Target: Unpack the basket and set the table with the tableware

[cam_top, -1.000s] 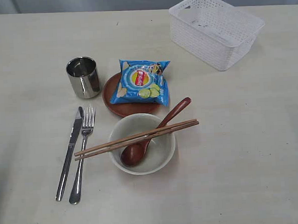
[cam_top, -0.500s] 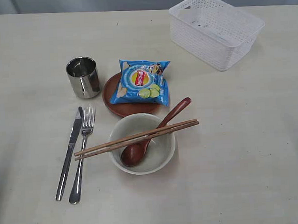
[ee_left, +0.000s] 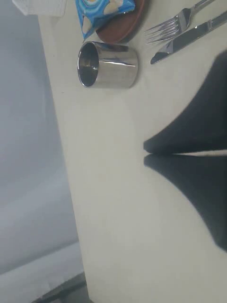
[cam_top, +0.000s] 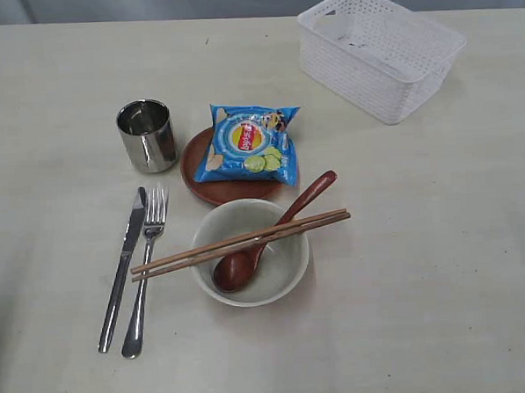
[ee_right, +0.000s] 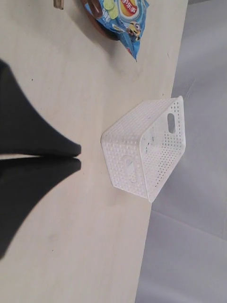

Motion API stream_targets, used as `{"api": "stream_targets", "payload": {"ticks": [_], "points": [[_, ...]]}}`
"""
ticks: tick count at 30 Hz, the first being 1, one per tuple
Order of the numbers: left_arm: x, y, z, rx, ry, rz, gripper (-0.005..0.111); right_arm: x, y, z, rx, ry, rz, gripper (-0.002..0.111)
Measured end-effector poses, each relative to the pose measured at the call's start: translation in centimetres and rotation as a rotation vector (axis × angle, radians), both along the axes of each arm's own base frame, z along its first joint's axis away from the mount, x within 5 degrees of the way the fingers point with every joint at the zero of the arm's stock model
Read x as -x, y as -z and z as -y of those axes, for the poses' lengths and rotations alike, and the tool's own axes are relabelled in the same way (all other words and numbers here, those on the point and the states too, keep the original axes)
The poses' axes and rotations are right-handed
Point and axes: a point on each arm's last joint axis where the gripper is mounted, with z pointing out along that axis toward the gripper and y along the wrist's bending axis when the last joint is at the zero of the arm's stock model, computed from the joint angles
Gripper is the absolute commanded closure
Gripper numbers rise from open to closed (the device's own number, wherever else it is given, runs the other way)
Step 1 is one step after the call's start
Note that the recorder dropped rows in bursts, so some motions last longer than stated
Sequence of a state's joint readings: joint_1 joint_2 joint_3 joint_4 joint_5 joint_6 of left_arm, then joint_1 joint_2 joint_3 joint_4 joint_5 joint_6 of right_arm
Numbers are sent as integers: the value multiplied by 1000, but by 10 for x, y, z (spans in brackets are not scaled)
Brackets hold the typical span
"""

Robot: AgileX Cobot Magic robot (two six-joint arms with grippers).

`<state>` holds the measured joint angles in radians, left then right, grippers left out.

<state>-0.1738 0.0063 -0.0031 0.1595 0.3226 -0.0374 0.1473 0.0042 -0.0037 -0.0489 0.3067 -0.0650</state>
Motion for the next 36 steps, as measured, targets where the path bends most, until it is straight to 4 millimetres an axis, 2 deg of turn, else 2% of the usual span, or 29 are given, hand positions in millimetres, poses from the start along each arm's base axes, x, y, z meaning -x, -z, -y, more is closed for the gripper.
{"api": "stream_targets", "payload": {"ticks": [36], "points": [[0, 0, 0, 0, 0, 0, 107, 1, 6, 1, 38, 3, -65, 108]]}}
